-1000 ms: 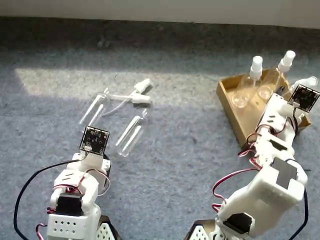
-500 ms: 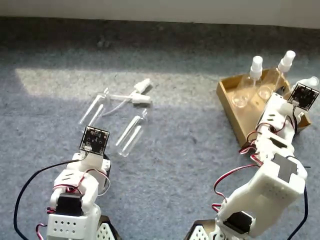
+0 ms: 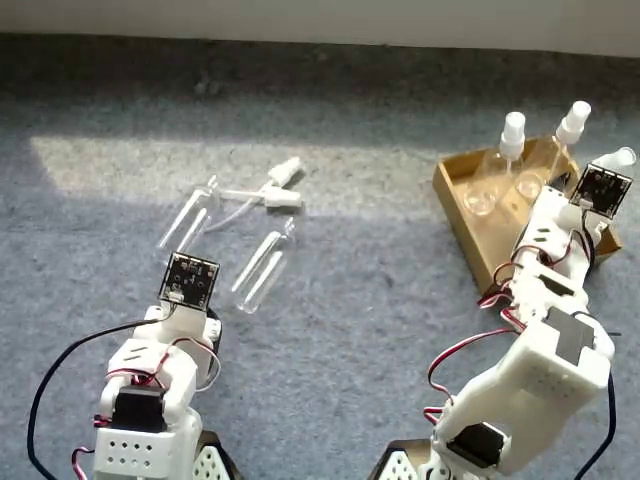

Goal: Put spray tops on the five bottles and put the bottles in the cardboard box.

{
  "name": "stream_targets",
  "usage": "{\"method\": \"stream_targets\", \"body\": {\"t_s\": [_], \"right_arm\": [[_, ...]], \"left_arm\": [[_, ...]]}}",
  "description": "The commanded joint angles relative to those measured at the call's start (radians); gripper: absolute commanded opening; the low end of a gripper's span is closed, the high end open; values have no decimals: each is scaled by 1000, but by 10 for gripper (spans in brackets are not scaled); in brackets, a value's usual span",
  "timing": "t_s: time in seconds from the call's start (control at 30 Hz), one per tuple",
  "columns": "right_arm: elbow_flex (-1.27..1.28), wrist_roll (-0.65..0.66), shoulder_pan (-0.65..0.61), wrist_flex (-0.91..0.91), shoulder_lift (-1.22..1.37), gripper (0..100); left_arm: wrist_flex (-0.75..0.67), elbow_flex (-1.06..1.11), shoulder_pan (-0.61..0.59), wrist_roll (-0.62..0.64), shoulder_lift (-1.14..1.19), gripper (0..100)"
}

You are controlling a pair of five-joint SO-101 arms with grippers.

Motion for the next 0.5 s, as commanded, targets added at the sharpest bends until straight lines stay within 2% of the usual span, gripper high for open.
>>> {"method": "stream_targets", "body": {"t_s": [0.0, 0.23, 0.4, 0.47], "right_arm": [[-45, 23, -24, -30, -25, 200], [-50, 17, -27, -30, -22, 254], [-47, 14, -41, -30, -19, 255], [-45, -29, -42, -30, -19, 255]], "left_arm": [[-20, 19, 1, 6, -12, 31], [-18, 19, 1, 6, -12, 31], [-18, 19, 1, 6, -12, 31], [-18, 19, 1, 6, -12, 31]]}}
